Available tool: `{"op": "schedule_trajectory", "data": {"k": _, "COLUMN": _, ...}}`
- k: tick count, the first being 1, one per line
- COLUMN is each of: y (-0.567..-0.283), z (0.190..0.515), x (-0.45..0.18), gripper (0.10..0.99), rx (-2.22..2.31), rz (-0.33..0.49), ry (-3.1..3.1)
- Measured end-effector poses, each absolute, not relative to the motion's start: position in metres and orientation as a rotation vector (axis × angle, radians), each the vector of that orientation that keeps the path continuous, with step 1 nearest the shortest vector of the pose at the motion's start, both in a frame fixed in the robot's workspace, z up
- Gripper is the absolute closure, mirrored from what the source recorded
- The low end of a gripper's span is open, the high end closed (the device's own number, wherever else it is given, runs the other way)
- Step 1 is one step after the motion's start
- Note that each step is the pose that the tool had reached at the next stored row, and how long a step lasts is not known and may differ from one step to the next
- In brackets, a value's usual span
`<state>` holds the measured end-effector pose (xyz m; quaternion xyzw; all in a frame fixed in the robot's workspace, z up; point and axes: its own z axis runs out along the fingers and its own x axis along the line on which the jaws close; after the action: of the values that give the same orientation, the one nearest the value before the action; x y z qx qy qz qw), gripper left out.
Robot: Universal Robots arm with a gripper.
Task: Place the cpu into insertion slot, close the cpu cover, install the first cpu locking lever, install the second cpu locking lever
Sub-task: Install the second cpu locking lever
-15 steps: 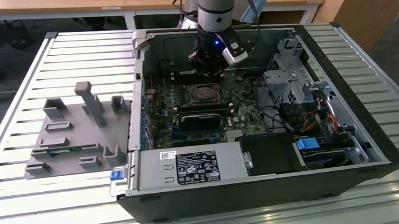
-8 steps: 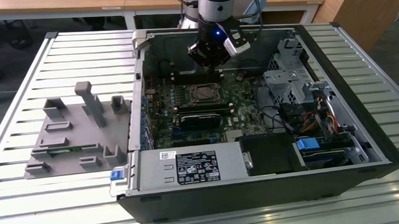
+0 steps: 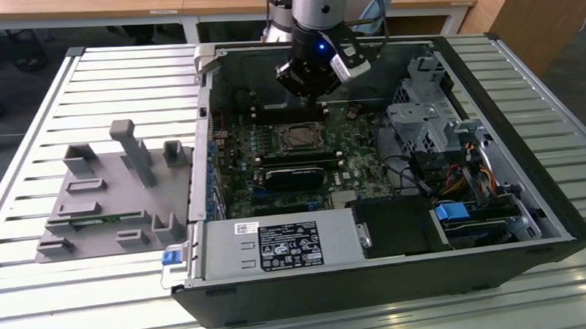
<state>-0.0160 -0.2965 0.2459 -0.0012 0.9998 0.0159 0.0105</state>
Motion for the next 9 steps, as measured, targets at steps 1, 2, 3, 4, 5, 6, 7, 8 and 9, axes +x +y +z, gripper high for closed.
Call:
{"op": "schedule_trajectory", "data": {"k": 1, "y": -0.299, "z": 0.246, "x": -0.016, "gripper": 0.980, "rx": -0.004, "rz": 0.049, "ry": 3.120}}
{"op": "schedule_trajectory", "data": {"k": 2, "y": -0.302, "z": 0.246, "x": -0.016, "gripper": 0.980, "rx": -0.004, "rz": 0.049, "ry": 3.120}}
{"op": "schedule_trajectory", "data": {"k": 3, "y": -0.306, "z": 0.246, "x": -0.016, "gripper": 0.980, "rx": -0.004, "rz": 0.049, "ry": 3.120}}
{"op": "schedule_trajectory", "data": {"k": 4, "y": -0.310, "z": 0.246, "x": -0.016, "gripper": 0.980, "rx": -0.004, "rz": 0.049, "ry": 3.120}}
{"op": "schedule_trajectory", "data": {"k": 5, "y": -0.314, "z": 0.246, "x": -0.016, "gripper": 0.980, "rx": -0.004, "rz": 0.049, "ry": 3.120}}
{"op": "schedule_trajectory", "data": {"k": 6, "y": -0.319, "z": 0.246, "x": -0.016, "gripper": 0.980, "rx": -0.004, "rz": 0.049, "ry": 3.120}}
{"op": "schedule_trajectory", "data": {"k": 7, "y": -0.322, "z": 0.246, "x": -0.016, "gripper": 0.980, "rx": -0.004, "rz": 0.049, "ry": 3.121}}
{"op": "schedule_trajectory", "data": {"k": 8, "y": -0.324, "z": 0.246, "x": -0.016, "gripper": 0.980, "rx": -0.004, "rz": 0.049, "ry": 3.123}}
{"op": "schedule_trajectory", "data": {"k": 9, "y": -0.326, "z": 0.246, "x": -0.016, "gripper": 0.980, "rx": -0.004, "rz": 0.049, "ry": 3.127}}
